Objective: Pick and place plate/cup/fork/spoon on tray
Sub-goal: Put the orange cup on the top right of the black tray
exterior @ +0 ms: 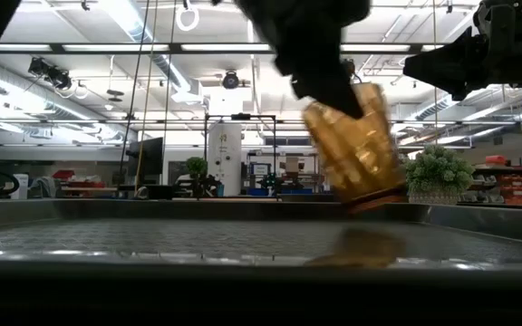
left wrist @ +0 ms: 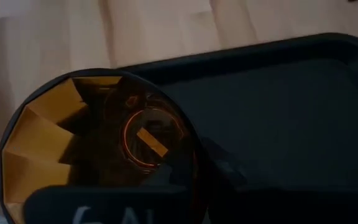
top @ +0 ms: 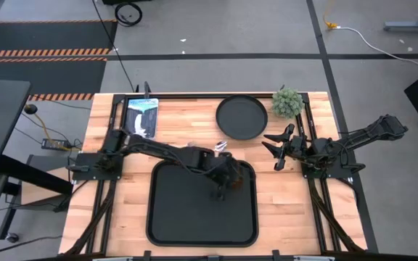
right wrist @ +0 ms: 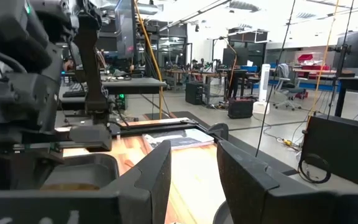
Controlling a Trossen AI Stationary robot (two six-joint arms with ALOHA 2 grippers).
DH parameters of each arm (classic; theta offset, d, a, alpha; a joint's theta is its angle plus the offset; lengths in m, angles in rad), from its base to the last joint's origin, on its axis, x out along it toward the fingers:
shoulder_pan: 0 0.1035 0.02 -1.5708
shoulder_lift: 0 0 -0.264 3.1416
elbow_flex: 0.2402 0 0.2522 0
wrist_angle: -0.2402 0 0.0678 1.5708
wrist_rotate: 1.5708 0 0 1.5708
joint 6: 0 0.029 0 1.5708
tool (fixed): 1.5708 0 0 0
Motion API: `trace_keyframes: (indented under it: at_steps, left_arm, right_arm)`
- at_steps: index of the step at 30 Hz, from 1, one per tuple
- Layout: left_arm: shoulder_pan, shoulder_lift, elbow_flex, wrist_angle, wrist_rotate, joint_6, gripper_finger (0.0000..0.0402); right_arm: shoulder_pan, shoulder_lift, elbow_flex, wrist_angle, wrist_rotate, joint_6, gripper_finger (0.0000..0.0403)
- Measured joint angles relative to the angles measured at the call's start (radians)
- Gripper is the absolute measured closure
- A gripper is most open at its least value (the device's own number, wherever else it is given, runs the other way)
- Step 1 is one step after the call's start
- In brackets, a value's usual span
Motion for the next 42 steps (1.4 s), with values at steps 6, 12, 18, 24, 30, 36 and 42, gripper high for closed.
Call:
trace_keyframes:
  at_steps: [6,12,18,24,30,36,42]
  left_arm:
    - [-0.001,0.104,0.185,-0.151,-0.052,0.048,0.0376]
    - [0.000,0.137,0.226,-0.194,-0.072,0.067,0.0369]
    - [0.002,0.137,0.226,-0.196,-0.073,0.067,0.0371]
    - [0.002,0.145,0.226,-0.188,-0.082,0.079,0.0344]
    - [0.001,0.145,0.226,-0.176,-0.090,0.079,0.0300]
    - [-0.005,0.145,0.226,-0.150,-0.092,0.117,0.0268]
    - [-0.029,0.122,0.225,-0.166,-0.188,0.169,0.0249]
  right_arm:
    - [0.000,0.001,0.000,0.001,0.000,0.000,0.0266]
    - [0.000,0.001,0.000,0.000,0.000,0.000,0.0266]
    - [0.000,0.001,0.000,0.000,0.000,0.000,0.0266]
    - [0.000,0.001,0.000,0.000,0.000,0.000,0.0266]
    - [0.000,0.001,0.000,0.000,0.000,0.000,0.0266]
    - [0.000,0.001,0.000,0.000,0.000,0.000,0.0266]
    - [0.000,0.001,0.000,0.000,0.000,0.000,0.0266]
